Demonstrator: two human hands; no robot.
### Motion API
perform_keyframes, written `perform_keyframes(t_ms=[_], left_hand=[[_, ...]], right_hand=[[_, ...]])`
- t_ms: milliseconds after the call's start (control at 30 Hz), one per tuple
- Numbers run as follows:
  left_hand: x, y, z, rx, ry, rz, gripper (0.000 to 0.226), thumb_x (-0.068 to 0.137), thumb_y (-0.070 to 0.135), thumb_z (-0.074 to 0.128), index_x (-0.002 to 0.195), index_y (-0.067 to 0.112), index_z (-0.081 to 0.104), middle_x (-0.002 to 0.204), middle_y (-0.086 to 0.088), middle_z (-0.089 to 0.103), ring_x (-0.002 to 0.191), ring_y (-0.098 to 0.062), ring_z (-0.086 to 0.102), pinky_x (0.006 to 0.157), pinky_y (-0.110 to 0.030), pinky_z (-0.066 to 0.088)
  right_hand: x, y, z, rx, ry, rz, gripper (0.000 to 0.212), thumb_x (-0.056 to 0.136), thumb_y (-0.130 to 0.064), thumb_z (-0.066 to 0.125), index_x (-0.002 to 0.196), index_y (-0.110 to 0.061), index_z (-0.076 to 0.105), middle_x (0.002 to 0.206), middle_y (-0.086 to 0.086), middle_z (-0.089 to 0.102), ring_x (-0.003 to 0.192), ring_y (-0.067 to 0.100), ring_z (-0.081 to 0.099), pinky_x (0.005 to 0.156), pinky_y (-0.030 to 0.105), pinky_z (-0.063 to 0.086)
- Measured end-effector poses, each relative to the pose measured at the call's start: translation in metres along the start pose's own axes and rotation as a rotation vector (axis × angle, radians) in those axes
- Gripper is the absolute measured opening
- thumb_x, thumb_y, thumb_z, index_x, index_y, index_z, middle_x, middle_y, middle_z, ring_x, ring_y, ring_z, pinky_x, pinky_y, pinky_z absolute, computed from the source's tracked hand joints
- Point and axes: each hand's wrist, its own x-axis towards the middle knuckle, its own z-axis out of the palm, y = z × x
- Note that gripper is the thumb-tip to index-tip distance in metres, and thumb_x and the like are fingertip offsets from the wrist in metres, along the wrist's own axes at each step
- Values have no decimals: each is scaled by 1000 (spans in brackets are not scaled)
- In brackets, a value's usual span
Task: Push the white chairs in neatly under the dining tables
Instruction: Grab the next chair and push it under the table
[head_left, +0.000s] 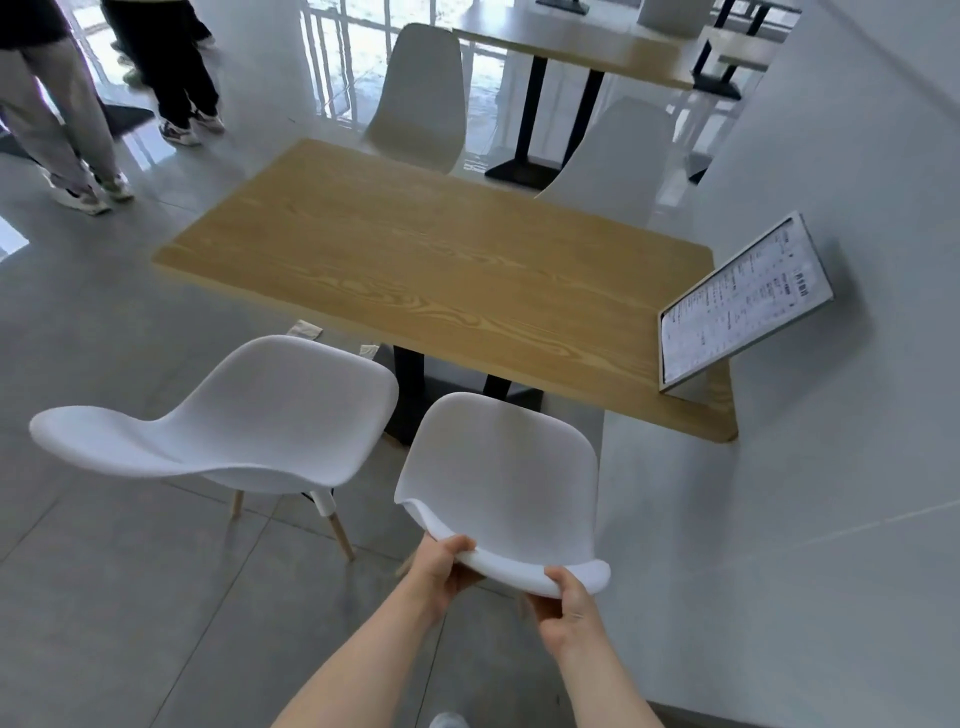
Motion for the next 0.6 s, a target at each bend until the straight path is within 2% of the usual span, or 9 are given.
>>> perform_keyframes(t_ms=[100,167,233,367,467,533,600], left_hand=[[-11,11,-15,81,-9,-4,42,88,-1,47,128,14,50,117,-20,64,90,-35,66,65,-41,59],[-25,27,-39,136,-37,8,39,89,5,46,124,19,54,119,-17,64,91,-35,70,69,-41,60],[-40,47,-75,147,-21,18,36,89,5,47,121,19,53,118,-13,65,91,-36,70,69,-41,60],[-75,106,-170,173,55,99,29,95,9,41,122,12,53,101,-7,66,79,-31,67,54,-33,58],[-106,162,-247,164,102,154,24,96,12,42,116,9,54,95,-8,65,76,-29,63,59,-35,55],[-130,199,-295,150,131,200,21,96,14,42,112,9,55,93,-9,65,75,-29,62,62,-37,54],[-154,237,-340,123,188,246,22,95,14,42,111,7,56,93,-9,65,75,-29,62,64,-37,55]], right_hand=[[-9,13,0,88,9,-74,13,88,0,53,93,-11,52,84,13,63,73,28,61,40,29,55],[-21,34,6,107,13,-123,10,89,-7,56,94,-16,56,67,7,73,59,24,71,42,27,56],[-38,63,15,83,-10,-148,6,90,-11,56,92,-16,58,57,1,72,48,16,70,45,26,57],[-78,139,62,-21,-107,-151,7,90,-9,55,97,-8,57,84,9,64,66,23,67,48,25,57],[-110,208,112,-48,-118,-183,10,91,-7,51,100,-5,54,86,10,57,51,19,69,44,24,55],[-132,252,147,-44,-129,-167,13,91,-9,52,103,-6,53,91,8,57,63,24,68,46,26,56],[-159,293,187,-92,-154,-133,5,90,-9,53,95,-6,54,94,8,57,74,27,63,56,31,56]])
